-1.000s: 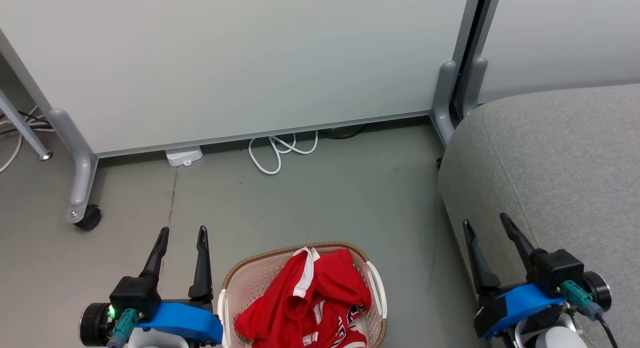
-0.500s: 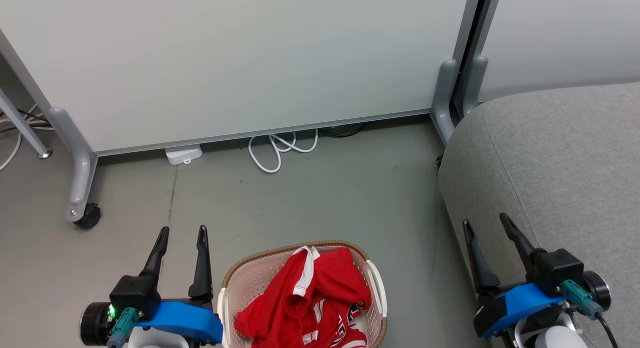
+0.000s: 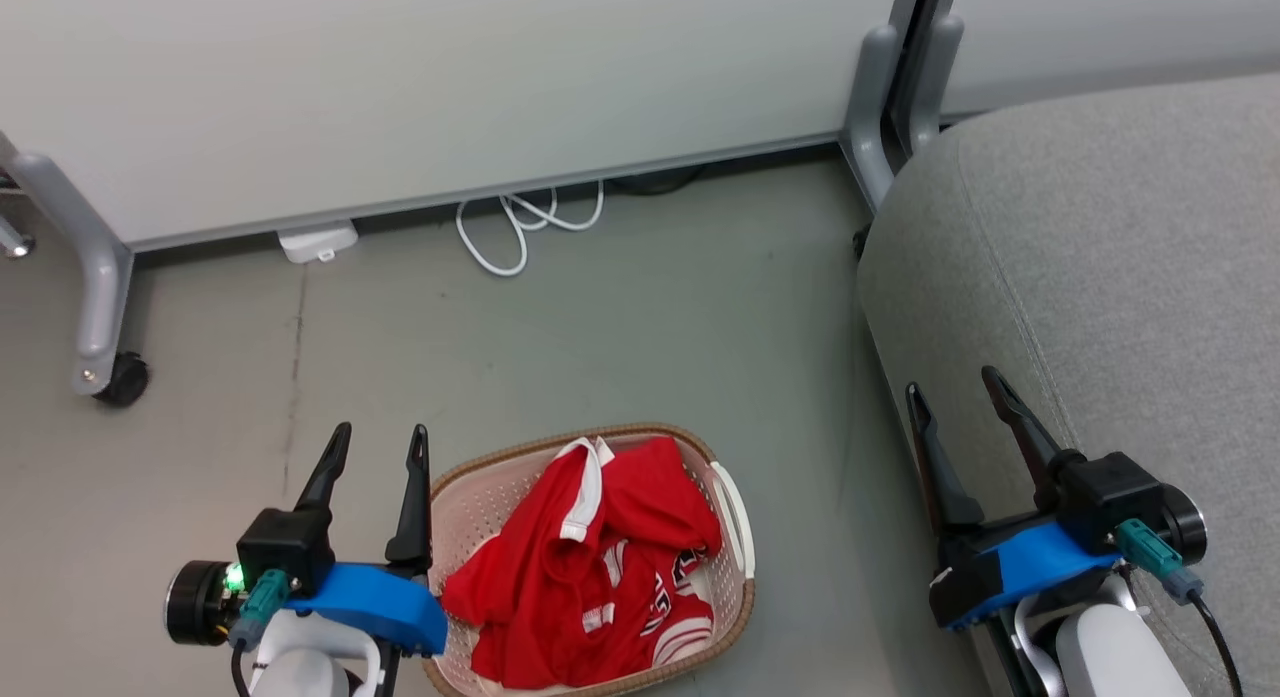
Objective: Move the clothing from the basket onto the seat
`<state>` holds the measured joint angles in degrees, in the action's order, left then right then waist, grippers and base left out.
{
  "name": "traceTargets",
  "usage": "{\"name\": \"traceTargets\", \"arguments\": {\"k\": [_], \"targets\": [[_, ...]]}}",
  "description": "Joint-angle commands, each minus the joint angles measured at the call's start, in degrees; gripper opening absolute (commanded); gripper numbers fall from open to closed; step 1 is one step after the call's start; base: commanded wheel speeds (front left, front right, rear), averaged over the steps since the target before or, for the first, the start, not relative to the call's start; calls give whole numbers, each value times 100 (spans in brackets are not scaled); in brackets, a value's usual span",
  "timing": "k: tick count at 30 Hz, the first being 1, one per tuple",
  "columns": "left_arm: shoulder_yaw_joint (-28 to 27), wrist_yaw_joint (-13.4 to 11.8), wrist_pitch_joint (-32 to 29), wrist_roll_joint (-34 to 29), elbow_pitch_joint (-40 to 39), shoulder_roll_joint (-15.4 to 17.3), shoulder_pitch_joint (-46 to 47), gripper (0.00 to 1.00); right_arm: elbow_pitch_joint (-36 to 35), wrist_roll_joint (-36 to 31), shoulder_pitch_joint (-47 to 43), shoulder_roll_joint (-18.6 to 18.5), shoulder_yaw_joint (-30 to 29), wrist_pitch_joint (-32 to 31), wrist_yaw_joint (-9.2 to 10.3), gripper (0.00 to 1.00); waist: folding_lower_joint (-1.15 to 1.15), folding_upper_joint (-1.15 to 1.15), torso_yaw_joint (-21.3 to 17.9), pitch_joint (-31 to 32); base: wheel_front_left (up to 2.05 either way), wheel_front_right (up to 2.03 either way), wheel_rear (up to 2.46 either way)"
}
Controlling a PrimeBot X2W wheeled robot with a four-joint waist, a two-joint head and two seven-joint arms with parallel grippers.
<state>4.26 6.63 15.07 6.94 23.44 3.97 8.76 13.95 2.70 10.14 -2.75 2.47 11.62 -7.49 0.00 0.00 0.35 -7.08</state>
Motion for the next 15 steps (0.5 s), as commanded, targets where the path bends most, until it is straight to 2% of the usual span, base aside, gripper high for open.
{"name": "traceTargets", "arguments": {"k": [1,8,15], "targets": [[8,34,15,-18,91,53,215,100,-33,46,129,-24,22,43,-1,100,0,0,-196,-413,0,0,0],[51,43,16,-4,552,111,789,100,-128,133,514,-21,132,126,-1,100,0,0,-498,-1321,0,0,0],[106,60,15,-16,1194,316,1354,100,-110,322,958,-21,369,247,-1,100,0,0,-868,-2179,0,0,0]]}}
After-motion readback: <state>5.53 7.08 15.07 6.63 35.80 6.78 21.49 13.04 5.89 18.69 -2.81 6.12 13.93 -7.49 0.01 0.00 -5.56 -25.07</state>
